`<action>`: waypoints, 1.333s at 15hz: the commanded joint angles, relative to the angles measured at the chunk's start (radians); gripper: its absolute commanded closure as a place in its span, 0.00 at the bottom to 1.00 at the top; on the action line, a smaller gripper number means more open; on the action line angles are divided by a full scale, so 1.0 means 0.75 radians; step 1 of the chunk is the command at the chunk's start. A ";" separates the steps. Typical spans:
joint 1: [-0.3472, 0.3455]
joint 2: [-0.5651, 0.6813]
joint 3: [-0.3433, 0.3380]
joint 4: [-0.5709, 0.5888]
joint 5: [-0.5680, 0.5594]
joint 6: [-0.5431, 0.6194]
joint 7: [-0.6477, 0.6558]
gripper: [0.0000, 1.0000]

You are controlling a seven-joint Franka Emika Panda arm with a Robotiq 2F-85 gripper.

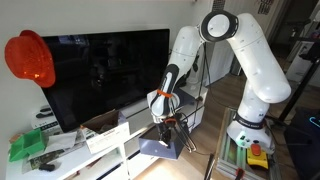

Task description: Put the grey box in the bottom middle shelf

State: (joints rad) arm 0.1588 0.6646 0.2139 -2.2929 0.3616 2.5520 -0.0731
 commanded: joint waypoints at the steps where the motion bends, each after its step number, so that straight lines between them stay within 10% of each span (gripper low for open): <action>1: -0.001 0.041 0.010 0.037 -0.080 0.050 0.020 0.99; 20: 0.042 0.274 -0.017 0.310 -0.319 0.045 0.021 0.99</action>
State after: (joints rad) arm 0.1987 0.8154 0.2026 -2.1267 0.1498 2.5889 -0.0617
